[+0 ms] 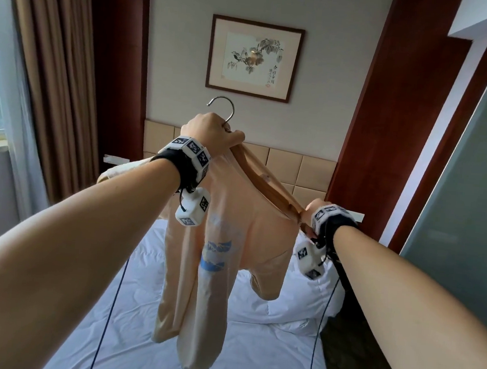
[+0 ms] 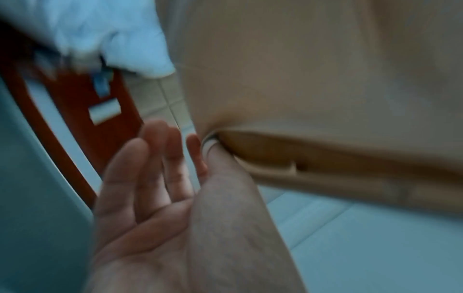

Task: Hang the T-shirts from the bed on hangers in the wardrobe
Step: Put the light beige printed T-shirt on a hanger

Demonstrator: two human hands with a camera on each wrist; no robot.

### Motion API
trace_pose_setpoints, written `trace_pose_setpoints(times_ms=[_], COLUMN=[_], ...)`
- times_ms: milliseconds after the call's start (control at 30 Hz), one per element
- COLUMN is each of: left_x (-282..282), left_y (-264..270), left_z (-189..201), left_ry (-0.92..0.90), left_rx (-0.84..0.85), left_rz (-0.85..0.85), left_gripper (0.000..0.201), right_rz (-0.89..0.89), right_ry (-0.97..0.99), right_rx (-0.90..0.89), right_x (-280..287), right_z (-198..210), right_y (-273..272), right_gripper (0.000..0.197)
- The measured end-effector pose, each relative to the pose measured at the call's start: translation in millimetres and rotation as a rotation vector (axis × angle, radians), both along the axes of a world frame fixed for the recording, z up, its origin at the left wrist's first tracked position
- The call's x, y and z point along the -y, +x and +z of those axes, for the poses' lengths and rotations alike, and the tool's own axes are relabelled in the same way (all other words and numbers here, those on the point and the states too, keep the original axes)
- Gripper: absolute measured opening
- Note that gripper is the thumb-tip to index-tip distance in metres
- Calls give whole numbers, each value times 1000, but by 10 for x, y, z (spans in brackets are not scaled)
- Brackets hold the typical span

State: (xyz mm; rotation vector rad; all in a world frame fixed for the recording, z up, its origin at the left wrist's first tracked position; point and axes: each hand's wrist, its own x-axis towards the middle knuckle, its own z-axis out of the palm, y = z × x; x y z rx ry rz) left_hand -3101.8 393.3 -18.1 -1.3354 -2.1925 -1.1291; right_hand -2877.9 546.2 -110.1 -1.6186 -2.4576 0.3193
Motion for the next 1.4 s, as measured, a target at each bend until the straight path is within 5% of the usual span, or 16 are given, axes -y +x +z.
trace_pose_setpoints(times_ms=[167, 333, 600, 733, 967, 1133, 1267, 1400], left_x=[-35, -41, -44, -38, -27, -98, -142, -190], left_y=[70, 55, 46, -17, -165, -354, -508, -626], left_z=[-16, -35, -216, -293, -384, -430, -514, -637], left_ry=[13, 24, 29, 57, 115, 100, 78, 61], left_rx=[4, 1, 46, 149, 233, 258, 305, 349], left_rz=[22, 22, -27, -55, -108, -179, -201, -238], left_gripper=[38, 37, 36, 39, 52, 53, 48, 49], right_rz=[-17, -25, -57, -79, 37, 197, 388, 309], right_ry=[305, 352, -35, -50, 33, 93, 167, 306], right_rx=[295, 296, -328, -535, -443, -385, -323, -245], right_x=[96, 76, -39, 8, 328, 452, 579, 654], right_z=[5, 71, 228, 134, 83, 30, -62, -121], right_y=[-94, -152, -212, -374, -656, -810, -924, -1140], right_gripper=[29, 28, 39, 43, 38, 54, 47, 29])
